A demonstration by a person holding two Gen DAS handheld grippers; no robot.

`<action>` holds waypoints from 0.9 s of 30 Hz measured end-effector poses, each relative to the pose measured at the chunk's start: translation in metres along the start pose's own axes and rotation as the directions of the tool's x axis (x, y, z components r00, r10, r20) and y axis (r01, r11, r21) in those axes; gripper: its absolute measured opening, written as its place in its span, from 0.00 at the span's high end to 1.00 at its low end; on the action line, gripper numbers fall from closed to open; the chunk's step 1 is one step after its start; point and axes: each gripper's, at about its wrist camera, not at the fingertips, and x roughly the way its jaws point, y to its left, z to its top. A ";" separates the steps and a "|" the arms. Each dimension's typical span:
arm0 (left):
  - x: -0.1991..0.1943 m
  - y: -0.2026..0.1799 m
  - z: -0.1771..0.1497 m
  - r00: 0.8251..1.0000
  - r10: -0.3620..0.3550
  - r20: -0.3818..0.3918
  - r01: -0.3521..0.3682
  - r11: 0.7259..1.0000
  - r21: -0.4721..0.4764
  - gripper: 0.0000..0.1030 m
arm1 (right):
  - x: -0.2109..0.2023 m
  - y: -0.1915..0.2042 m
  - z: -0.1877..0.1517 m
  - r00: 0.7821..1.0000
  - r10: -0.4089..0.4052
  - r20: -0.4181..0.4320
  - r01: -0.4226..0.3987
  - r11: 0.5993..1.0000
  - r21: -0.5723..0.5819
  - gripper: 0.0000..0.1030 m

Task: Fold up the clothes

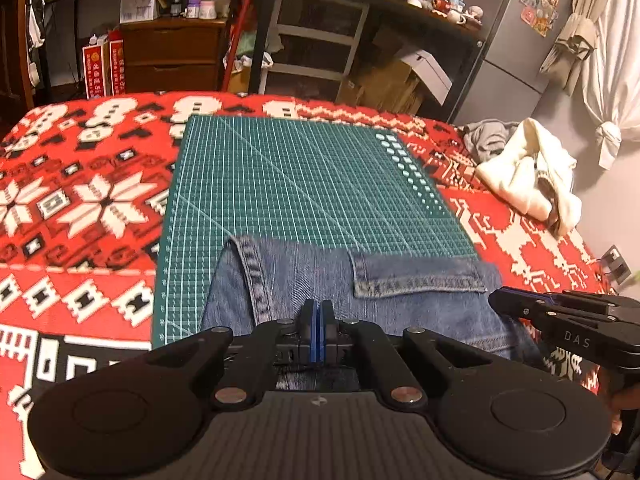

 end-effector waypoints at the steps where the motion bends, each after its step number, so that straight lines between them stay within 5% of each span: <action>1: 0.000 0.000 -0.001 1.000 0.001 0.002 -0.001 1.000 0.005 0.98 | -0.001 -0.003 -0.002 1.000 0.008 0.005 -0.008 1.000 0.013 0.92; 13: 0.004 0.002 -0.005 1.000 0.005 -0.009 -0.005 1.000 0.000 0.97 | -0.001 -0.005 0.020 0.999 -0.019 0.042 0.017 0.999 0.040 0.92; 27: 0.003 0.008 -0.006 1.000 -0.010 0.001 0.010 0.998 -0.057 0.97 | -0.002 -0.021 0.007 0.996 -0.078 0.034 0.074 0.990 0.119 0.93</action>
